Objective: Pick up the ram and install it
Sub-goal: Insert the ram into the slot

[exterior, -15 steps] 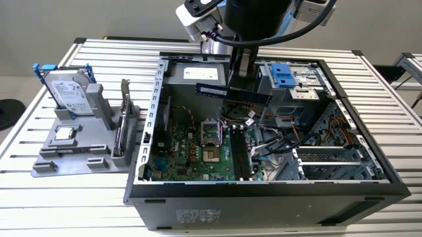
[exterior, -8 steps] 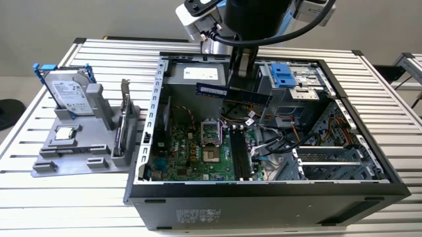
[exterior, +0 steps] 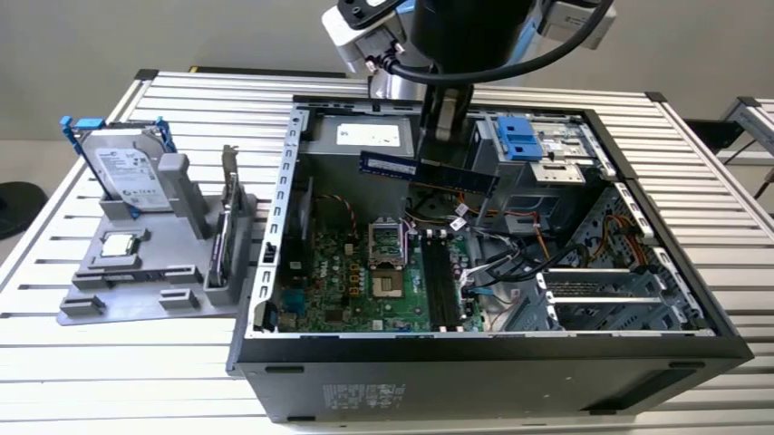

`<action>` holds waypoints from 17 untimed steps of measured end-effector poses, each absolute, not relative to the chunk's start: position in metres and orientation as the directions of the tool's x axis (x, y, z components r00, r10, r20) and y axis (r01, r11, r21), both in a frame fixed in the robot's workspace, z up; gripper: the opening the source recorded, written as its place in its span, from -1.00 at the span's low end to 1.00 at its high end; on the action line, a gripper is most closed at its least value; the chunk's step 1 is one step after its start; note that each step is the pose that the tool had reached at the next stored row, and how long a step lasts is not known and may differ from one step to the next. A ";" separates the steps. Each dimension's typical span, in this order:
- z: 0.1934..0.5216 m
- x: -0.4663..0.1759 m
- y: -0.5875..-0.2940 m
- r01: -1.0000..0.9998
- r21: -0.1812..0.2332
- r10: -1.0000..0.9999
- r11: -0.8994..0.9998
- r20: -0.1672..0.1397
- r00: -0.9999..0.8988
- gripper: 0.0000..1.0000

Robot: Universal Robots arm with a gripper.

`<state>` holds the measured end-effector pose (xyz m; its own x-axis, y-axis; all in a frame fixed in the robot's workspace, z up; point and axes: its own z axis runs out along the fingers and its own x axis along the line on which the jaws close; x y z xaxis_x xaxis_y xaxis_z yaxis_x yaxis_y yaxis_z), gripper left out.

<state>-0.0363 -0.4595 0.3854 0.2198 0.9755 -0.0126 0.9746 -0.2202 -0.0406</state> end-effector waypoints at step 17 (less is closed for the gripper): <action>0.385 -0.036 -0.460 0.955 -0.041 0.956 -0.295 -0.013 0.295 -1.00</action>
<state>-0.0363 -0.4595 0.3854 0.2947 0.9555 -0.0126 0.9546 -0.2950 -0.0406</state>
